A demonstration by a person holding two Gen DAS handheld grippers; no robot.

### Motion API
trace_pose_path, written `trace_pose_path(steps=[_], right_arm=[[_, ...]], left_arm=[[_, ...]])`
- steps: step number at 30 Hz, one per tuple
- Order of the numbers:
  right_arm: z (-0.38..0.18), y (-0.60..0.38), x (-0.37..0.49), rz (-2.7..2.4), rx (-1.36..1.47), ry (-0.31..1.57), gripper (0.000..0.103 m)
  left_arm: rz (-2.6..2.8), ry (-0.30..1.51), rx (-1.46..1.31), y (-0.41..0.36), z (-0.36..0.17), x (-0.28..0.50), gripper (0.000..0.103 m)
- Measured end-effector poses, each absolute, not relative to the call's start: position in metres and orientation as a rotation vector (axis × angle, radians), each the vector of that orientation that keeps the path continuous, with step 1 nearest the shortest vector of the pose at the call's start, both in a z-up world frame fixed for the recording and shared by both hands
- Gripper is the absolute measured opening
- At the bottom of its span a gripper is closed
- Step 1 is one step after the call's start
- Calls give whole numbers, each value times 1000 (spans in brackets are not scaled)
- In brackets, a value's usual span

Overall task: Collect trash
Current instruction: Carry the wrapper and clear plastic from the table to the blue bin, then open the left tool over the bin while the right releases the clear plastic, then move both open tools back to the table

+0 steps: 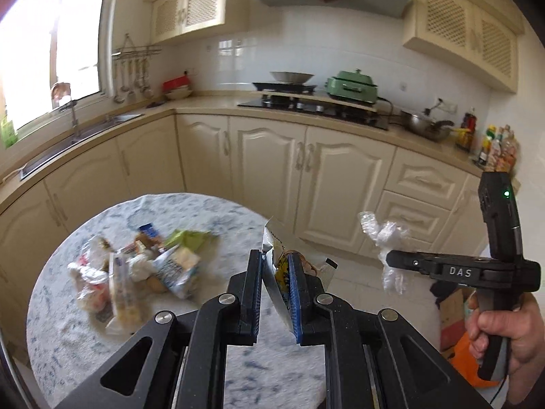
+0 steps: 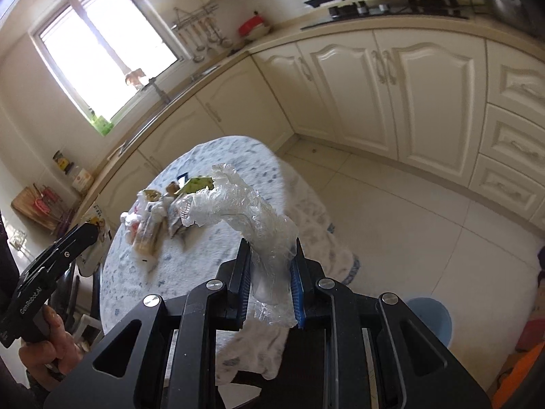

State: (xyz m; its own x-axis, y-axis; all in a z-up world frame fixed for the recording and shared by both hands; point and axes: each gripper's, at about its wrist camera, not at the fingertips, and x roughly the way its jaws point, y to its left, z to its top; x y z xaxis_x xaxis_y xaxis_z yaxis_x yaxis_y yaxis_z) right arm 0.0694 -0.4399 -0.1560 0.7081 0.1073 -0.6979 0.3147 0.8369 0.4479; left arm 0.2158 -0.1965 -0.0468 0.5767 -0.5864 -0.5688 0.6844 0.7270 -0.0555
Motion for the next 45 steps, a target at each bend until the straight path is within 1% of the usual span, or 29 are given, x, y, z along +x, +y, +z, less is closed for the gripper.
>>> trace_pose_path(steps=[4,7,10,14,20,21,25,27,28,29,30,31,32,33,34,35,36,38,39,41,45], right_arm=[[-167,-474,35,-242,617,786,20],[-184,-500,9,-337,642,807,21],[-212,-523,-14,-426,683,851,21],[-263,-545,-35,-494,749,936,21],[-331,-569,-47,-534,874,1022,21],[-338,-572,-51,-539,884,1033,23],[-368,-587,-56,-559,935,1072,23],[-377,-591,-58,-568,948,1086,23],[-381,-593,-59,-571,956,1090,25],[-385,-595,-61,-576,968,1093,29],[-388,-595,-62,-579,977,1096,33],[-390,-595,-63,-577,984,1102,44],[-392,-595,-64,-574,988,1103,51],[-393,-596,-65,-575,989,1102,55],[-393,-595,-66,-580,990,1101,63],[-395,-595,-68,-590,994,1103,75],[-397,-596,-69,-600,1001,1105,81],[-400,-596,-72,-625,1009,1107,103],[-400,-595,-74,-645,1009,1110,103],[-398,-593,-75,-658,1012,1116,103],[-386,-590,-76,-678,1008,1106,103]], left_arm=[[-882,626,227,-261,-58,205,11],[-977,683,266,-307,-76,197,11],[-1048,754,315,-350,-105,189,11],[-1126,883,383,-398,-152,178,11],[-1126,1069,454,-436,-222,170,11],[-1123,1096,466,-444,-230,175,11],[-1093,1175,516,-462,-261,175,13],[-1081,1197,529,-471,-269,184,14],[-1083,1211,532,-475,-272,184,16],[-1085,1219,532,-483,-273,191,18],[-1083,1223,536,-486,-273,201,25],[-1080,1222,539,-488,-272,202,37],[-1076,1220,537,-489,-270,202,51],[-1071,1214,533,-490,-268,201,58],[-1061,1206,529,-488,-268,207,68],[-1050,1197,529,-488,-268,206,71],[-1045,1193,529,-487,-273,207,73],[-1029,1182,532,-487,-270,206,79],[-1021,1166,537,-485,-266,205,81],[-996,1118,546,-478,-255,200,93],[-983,1037,524,-463,-228,187,97]])
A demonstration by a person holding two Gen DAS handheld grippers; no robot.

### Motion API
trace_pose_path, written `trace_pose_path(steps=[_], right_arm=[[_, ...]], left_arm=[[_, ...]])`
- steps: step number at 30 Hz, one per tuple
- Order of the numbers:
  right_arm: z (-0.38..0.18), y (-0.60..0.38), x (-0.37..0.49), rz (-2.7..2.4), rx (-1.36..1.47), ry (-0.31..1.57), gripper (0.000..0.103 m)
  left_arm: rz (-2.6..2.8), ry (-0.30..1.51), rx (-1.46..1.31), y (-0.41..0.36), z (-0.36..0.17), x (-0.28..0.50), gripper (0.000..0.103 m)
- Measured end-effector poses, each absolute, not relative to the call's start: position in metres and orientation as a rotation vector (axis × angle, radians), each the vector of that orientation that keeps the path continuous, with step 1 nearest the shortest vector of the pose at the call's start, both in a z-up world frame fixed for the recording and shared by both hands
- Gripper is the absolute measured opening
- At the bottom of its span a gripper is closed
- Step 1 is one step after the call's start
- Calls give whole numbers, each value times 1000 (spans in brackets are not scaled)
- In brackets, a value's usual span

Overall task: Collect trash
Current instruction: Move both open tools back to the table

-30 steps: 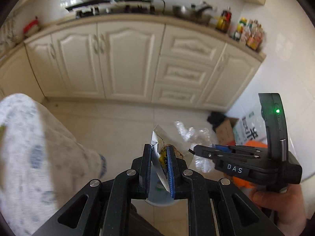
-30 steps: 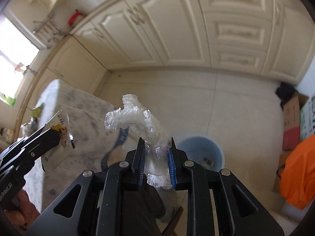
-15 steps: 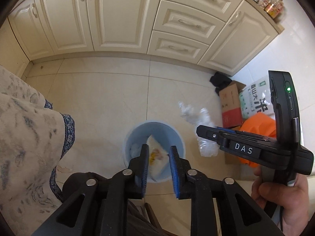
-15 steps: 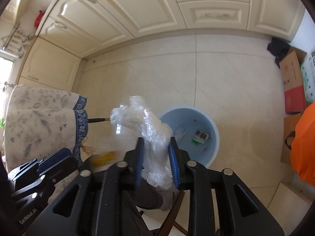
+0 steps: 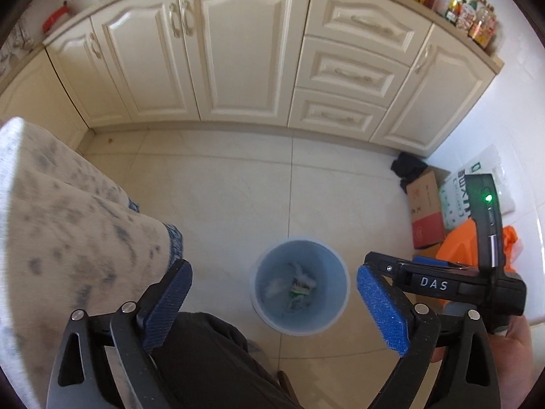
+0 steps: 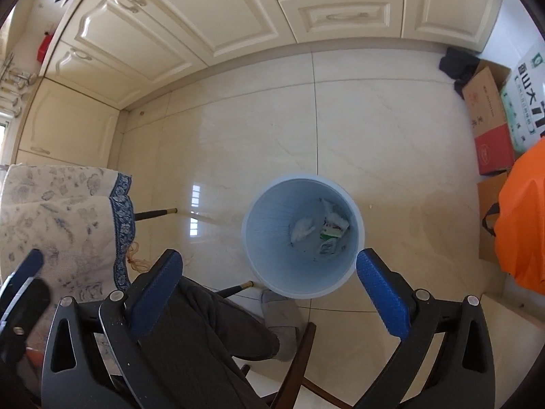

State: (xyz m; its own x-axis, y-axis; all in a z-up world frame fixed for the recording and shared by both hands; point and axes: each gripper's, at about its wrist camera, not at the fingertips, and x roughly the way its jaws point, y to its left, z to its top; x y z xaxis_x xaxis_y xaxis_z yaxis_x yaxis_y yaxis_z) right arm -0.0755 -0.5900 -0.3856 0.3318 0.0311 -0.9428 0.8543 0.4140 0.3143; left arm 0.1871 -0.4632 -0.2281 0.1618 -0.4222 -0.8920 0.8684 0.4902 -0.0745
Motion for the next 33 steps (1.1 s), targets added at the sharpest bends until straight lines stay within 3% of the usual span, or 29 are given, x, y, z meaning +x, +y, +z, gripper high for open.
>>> trace_pose_path(steps=[7,16,24,33], right_arm=[[-324,-574,-53,-642,923,1021,103],[-213,-519,18,-521,695,892,103],[-126,-439,88,-390,451,781,103],[-72,-341,143,-214,244,703,103]], left_arm=[[-950,855,488,-414,-167,169,102],[-801,683,357,-291,-97,156,102],[-597,618,175,-174,-60,158,102],[-375,566,36,-70,-38,145,102]])
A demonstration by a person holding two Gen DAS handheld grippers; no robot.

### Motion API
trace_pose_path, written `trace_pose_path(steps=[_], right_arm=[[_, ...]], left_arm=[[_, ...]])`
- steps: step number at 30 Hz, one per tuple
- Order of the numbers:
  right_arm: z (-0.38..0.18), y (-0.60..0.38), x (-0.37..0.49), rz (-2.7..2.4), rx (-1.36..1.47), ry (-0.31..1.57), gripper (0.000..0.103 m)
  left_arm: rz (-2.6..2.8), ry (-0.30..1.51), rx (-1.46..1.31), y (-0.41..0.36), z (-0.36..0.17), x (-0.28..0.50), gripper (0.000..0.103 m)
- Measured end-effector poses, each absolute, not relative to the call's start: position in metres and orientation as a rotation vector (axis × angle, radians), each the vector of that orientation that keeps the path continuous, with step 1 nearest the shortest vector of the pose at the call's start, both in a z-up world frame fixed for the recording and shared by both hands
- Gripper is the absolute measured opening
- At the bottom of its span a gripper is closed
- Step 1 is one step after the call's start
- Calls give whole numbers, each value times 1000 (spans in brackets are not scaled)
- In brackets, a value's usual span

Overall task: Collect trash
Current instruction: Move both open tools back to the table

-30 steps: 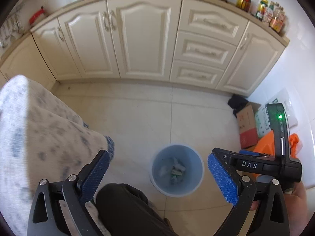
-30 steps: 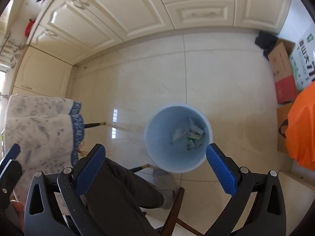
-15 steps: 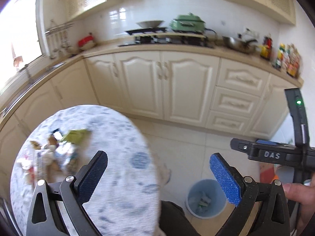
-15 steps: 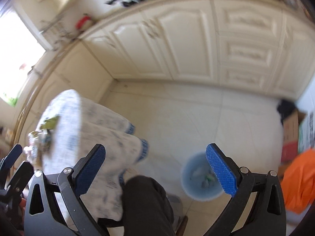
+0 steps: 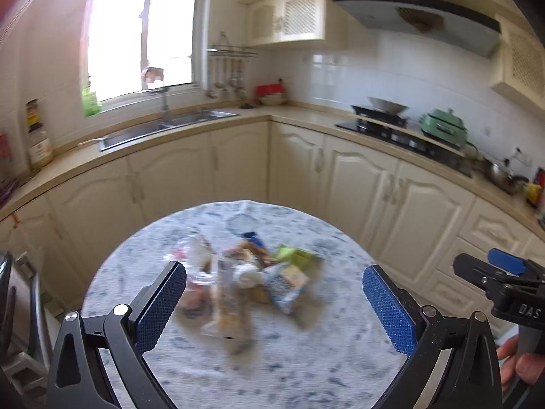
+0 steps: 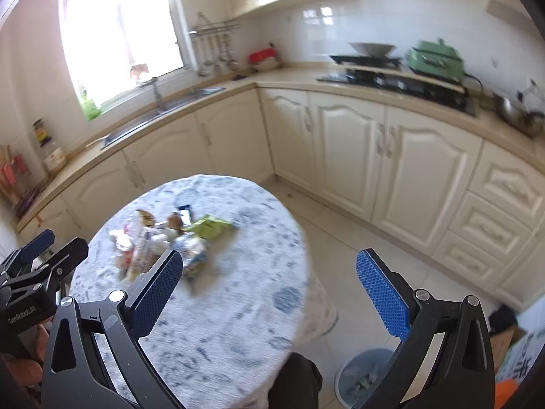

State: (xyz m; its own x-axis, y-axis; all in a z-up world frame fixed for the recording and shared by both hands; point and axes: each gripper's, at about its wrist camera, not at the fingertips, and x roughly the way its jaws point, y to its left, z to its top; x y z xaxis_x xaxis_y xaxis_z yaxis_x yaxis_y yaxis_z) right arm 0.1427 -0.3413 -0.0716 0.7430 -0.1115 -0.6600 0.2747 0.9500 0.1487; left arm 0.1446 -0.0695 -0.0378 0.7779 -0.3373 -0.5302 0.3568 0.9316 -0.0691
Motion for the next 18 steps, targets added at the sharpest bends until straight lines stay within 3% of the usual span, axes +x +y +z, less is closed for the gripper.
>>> trace_pose_path(steps=[18], right_arm=[[-49,-221,186,-3,25,646,103]], left_arm=[[-146,578,-64,20,-38,145,102]])
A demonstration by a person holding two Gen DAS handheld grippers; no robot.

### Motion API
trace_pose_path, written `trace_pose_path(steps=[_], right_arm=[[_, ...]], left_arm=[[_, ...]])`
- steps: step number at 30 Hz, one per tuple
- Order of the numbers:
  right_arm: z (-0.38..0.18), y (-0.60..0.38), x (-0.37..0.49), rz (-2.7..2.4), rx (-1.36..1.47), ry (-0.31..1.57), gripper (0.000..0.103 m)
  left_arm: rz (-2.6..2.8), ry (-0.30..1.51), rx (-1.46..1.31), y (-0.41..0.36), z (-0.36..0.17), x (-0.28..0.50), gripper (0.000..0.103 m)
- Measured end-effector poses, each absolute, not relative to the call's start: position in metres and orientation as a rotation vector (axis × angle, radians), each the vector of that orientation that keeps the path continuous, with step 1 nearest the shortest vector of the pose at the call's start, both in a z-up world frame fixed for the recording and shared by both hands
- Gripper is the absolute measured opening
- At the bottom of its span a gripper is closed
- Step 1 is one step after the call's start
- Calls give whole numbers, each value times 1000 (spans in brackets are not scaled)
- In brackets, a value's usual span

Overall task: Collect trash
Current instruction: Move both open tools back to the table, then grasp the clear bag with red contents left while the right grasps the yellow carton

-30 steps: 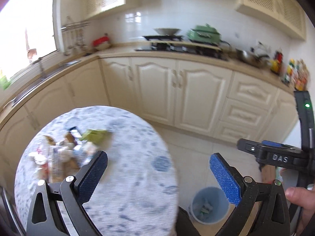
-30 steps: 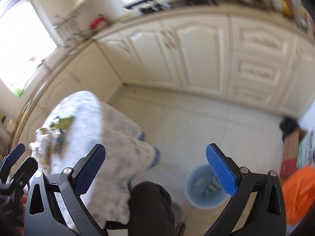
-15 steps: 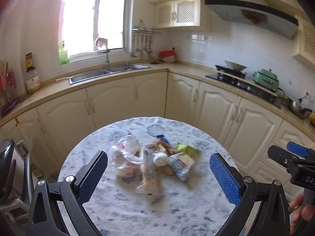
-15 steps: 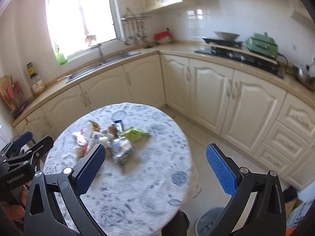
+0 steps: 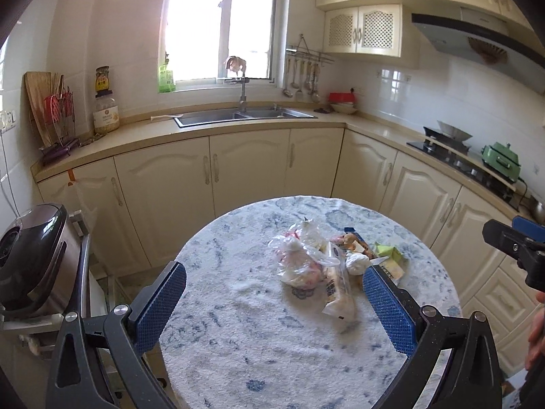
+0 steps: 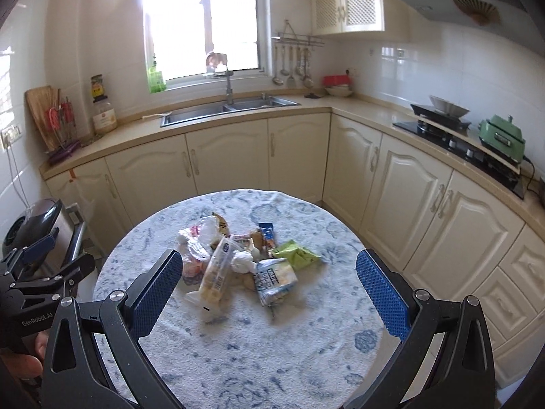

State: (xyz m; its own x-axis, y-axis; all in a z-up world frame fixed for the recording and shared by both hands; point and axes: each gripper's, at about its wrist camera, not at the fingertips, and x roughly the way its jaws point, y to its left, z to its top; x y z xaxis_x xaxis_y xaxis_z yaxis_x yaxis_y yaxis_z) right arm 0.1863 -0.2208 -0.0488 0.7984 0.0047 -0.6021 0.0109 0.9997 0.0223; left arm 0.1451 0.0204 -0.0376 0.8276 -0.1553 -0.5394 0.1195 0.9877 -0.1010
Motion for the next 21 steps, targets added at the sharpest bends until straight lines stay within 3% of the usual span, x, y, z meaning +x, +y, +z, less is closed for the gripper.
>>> trace_pose_path(steps=[12,21], right_arm=[[-123,-234,241,-12,30,834,102],[-199,-248,286,-3,67,1016,93]], left_arm=[[-145,663,-26,5,-77,222,102],[-140,766,-1,-19,-129,299,102]])
